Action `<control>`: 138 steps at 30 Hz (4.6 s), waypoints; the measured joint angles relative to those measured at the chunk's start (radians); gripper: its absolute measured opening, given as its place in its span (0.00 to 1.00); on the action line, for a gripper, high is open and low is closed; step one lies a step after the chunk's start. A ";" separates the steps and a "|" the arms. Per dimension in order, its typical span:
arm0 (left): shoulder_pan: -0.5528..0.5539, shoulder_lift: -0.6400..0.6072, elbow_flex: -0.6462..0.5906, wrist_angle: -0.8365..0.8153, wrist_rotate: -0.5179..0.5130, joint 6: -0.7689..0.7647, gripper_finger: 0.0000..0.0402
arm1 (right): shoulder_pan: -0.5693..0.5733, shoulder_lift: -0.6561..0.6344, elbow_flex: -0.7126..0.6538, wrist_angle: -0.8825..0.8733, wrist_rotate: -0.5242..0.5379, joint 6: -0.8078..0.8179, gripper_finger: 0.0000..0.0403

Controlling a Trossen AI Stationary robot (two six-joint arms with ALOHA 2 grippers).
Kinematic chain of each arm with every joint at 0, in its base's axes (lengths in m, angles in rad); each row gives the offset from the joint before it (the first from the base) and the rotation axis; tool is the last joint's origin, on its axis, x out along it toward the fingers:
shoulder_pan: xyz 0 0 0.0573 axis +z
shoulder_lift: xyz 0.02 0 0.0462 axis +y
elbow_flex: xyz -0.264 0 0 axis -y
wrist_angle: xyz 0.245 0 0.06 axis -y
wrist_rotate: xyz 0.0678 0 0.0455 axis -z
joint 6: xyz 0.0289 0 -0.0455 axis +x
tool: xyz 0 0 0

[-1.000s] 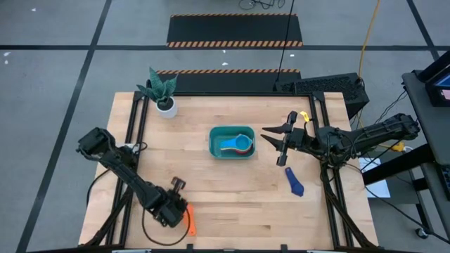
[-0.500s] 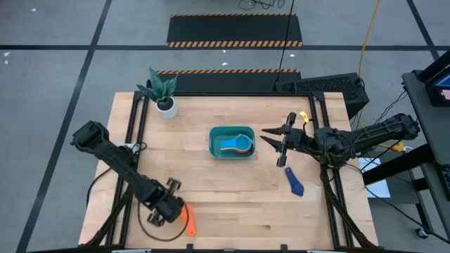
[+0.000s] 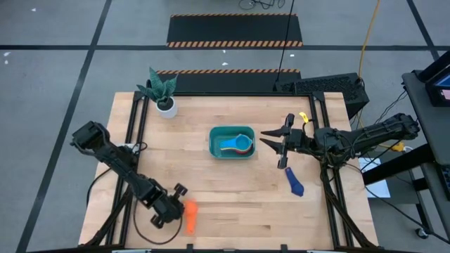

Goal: Nest measuring cups in basket
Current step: Stack the orange measuring cup on top of the light blue measuring cup inside the light blue bin

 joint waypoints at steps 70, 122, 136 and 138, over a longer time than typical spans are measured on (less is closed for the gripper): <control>-0.220 0.237 0.003 0.448 -0.547 -0.035 0.11 | 0.000 0.000 0.000 -0.037 0.000 0.022 0.23; 0.714 -0.432 -0.311 1.568 0.296 0.020 0.01 | -0.136 0.349 0.000 0.421 -0.261 0.009 0.30; 0.733 -0.406 -0.307 1.558 0.353 0.006 0.02 | -0.165 0.362 0.000 0.421 -0.292 0.037 0.33; 0.733 -0.404 -0.307 1.564 0.352 0.007 0.02 | -0.168 0.361 0.000 0.424 -0.295 0.047 0.33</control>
